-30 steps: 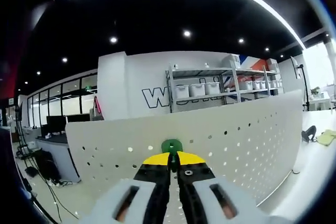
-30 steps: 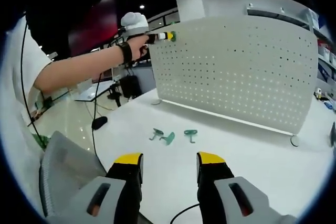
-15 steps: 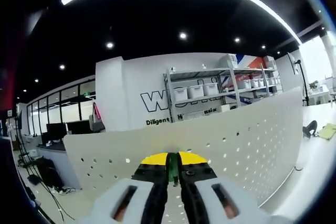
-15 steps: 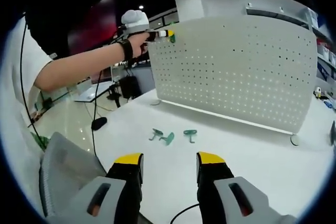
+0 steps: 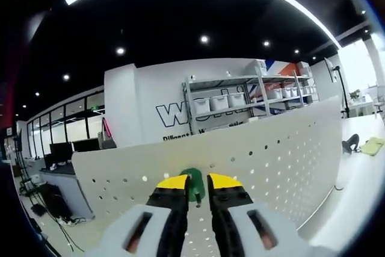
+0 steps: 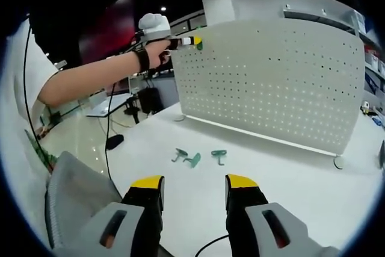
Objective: Insert the hook assembly into the mounting plate slot until the hook locks in place.
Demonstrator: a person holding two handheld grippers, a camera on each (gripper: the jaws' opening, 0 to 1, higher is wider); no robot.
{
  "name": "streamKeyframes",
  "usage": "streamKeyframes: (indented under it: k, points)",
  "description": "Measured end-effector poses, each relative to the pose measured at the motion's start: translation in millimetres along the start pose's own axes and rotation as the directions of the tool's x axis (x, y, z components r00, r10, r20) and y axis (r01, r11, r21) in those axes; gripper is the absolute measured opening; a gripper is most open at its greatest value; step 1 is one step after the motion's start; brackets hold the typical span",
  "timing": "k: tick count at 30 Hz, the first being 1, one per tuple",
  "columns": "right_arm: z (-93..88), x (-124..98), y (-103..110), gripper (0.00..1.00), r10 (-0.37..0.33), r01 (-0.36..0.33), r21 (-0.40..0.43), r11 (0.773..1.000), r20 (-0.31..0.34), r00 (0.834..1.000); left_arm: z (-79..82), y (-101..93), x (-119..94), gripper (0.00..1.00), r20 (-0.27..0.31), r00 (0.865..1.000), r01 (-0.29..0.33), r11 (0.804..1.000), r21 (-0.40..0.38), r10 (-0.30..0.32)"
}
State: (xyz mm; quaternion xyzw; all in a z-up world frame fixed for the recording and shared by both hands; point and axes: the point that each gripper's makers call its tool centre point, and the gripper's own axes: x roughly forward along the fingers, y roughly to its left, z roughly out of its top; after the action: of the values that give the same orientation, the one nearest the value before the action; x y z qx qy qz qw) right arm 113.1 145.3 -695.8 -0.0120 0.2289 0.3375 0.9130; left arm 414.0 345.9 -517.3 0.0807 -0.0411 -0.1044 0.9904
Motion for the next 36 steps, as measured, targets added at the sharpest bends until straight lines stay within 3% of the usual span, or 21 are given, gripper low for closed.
streamKeyframes:
  k: [16,29,33,36]
  points:
    - [2.1,0,8,0.41,0.02,-0.02,-0.008,1.0,0.013,1.0,-9.5,-9.1,-34,0.19,-0.015,0.999,0.035,0.999,0.022,-0.034]
    - [2.5,4,15,0.41,0.048,-0.048,-0.004,0.999,0.032,0.998,-44.0,-28.2,-72,0.2,-0.091,0.992,0.087,0.995,0.042,-0.083]
    - [2.2,5,16,0.41,0.06,-0.059,-0.003,0.998,0.037,0.998,-60.9,-38.2,-85,0.2,-0.122,0.986,0.116,0.993,0.029,-0.112]
    - [1.0,5,16,0.41,0.071,-0.071,-0.01,0.997,0.032,0.997,-75.8,-49.1,-96,0.2,-0.166,0.974,0.16,0.987,0.032,-0.152]
